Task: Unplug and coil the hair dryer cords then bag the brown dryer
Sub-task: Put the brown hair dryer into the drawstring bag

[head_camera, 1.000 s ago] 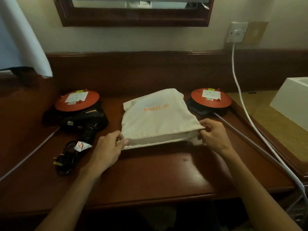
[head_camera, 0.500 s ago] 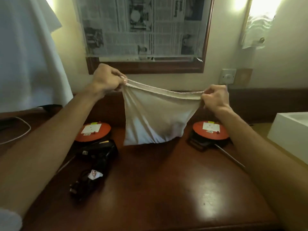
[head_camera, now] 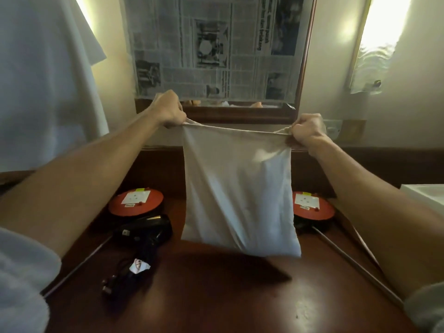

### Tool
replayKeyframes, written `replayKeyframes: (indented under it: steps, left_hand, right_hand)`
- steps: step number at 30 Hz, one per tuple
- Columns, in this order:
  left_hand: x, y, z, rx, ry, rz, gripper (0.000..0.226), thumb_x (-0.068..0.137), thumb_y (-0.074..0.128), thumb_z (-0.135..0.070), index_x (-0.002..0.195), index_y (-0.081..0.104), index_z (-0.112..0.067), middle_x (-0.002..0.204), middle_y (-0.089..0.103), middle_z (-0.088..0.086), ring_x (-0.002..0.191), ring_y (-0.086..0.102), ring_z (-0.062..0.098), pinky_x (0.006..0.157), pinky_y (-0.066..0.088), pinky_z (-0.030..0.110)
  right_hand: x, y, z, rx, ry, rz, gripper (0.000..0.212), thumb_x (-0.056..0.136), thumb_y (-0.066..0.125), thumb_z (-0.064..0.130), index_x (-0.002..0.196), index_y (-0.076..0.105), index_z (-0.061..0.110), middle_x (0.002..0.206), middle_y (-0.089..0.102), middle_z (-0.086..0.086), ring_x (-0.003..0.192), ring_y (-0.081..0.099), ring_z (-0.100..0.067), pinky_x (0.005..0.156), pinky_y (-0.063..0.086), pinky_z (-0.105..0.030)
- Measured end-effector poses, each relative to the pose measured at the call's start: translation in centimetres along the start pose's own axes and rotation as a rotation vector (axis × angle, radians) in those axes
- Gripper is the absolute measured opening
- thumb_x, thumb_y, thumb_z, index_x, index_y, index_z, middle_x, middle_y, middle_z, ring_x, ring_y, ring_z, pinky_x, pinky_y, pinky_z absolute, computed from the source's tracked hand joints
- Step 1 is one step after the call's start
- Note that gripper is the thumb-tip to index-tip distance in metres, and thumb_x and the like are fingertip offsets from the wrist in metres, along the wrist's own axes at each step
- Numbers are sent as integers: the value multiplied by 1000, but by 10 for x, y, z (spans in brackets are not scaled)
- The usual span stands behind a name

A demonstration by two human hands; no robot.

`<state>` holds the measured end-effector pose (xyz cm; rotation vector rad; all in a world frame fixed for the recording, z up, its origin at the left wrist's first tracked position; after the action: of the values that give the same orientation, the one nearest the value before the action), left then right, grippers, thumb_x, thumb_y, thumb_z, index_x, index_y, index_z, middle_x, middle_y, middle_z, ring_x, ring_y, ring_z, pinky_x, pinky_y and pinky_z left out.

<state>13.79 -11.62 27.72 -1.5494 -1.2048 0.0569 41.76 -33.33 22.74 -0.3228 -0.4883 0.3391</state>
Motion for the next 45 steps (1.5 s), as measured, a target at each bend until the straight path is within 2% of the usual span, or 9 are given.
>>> replayKeyframes:
  steps: [3, 8, 13, 19, 26, 31, 36, 40, 45]
  left_hand:
    - [2, 9, 4, -43, -26, -36, 16, 88, 65, -4, 87, 80, -2, 76, 72, 13, 69, 62, 17, 66, 52, 28]
    - [-4, 19, 29, -123, -32, 22, 9, 87, 71, -9, 90, 80, -9, 70, 70, 6, 64, 64, 17, 66, 53, 28]
    - [-54, 39, 62, -270, 48, 269, 6, 91, 72, -12, 92, 76, -16, 82, 72, 5, 70, 64, 16, 67, 53, 29]
    - [-135, 63, 86, -380, 64, 608, 5, 89, 75, -17, 93, 79, -16, 78, 73, 4, 69, 65, 14, 68, 52, 24]
    - [-236, 123, 103, -260, 141, 962, 6, 90, 73, -32, 90, 77, -27, 85, 75, 1, 81, 72, 18, 79, 58, 39]
    - [-258, 135, 102, 52, 119, 1195, 32, 86, 65, -63, 104, 74, -39, 92, 76, -14, 85, 71, 4, 86, 57, 34]
    - [-220, 174, 75, 30, 97, 776, 34, 101, 51, -49, 104, 72, -23, 104, 70, -2, 98, 64, 15, 89, 51, 38]
    - [-200, 247, 63, -88, 14, 498, 35, 106, 41, -37, 135, 55, -23, 144, 49, 2, 137, 43, 25, 111, 36, 43]
    - [-222, 299, 89, 62, -27, 584, 65, 103, 25, -59, 161, 14, -31, 170, 5, 8, 157, -2, 25, 126, 2, 42]
  right_hand:
    - [8, 5, 2, 5, -26, -18, 23, 81, 62, 0, 70, 70, 18, 87, 71, -9, 72, 69, -23, 54, 53, -22]
    - [1, 11, -11, 96, -63, 69, 23, 86, 64, -8, 79, 68, 14, 81, 65, -8, 58, 66, -11, 39, 48, -16]
    - [-27, 13, -46, 121, -178, 200, 23, 88, 67, -8, 87, 69, 15, 83, 70, -5, 76, 70, -16, 59, 53, -15]
    - [-90, -7, -84, 226, -158, 414, 14, 87, 65, -13, 92, 70, -1, 86, 72, -19, 74, 72, -29, 68, 64, -36]
    - [-177, -13, -169, -188, -172, 668, 18, 90, 68, -2, 85, 70, 15, 69, 72, -10, 59, 71, -22, 61, 61, -46]
    - [-188, -24, -161, -657, -185, 764, 19, 87, 70, 48, 72, 72, 37, 70, 67, 14, 71, 65, -8, 68, 57, -38]
    - [-179, 35, -120, -645, -412, 393, 18, 91, 59, 32, 77, 69, 24, 82, 62, 5, 85, 57, -22, 74, 40, -35]
    - [-179, 136, -122, -714, -440, 531, 35, 92, 52, 22, 121, 68, 14, 124, 65, -6, 114, 54, -28, 99, 40, -42]
    - [-179, 178, -138, -1122, -465, 584, 42, 97, 50, 27, 135, 56, 13, 148, 44, -13, 139, 36, -37, 115, 28, -54]
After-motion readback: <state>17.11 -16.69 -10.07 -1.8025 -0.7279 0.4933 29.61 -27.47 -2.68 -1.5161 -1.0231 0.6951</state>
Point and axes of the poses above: each hand's wrist, its own x-axis towards the middle knuckle, its own y-axis out of the palm, z = x × y, the point moved 3 cm from there along x, towards the middle knuckle
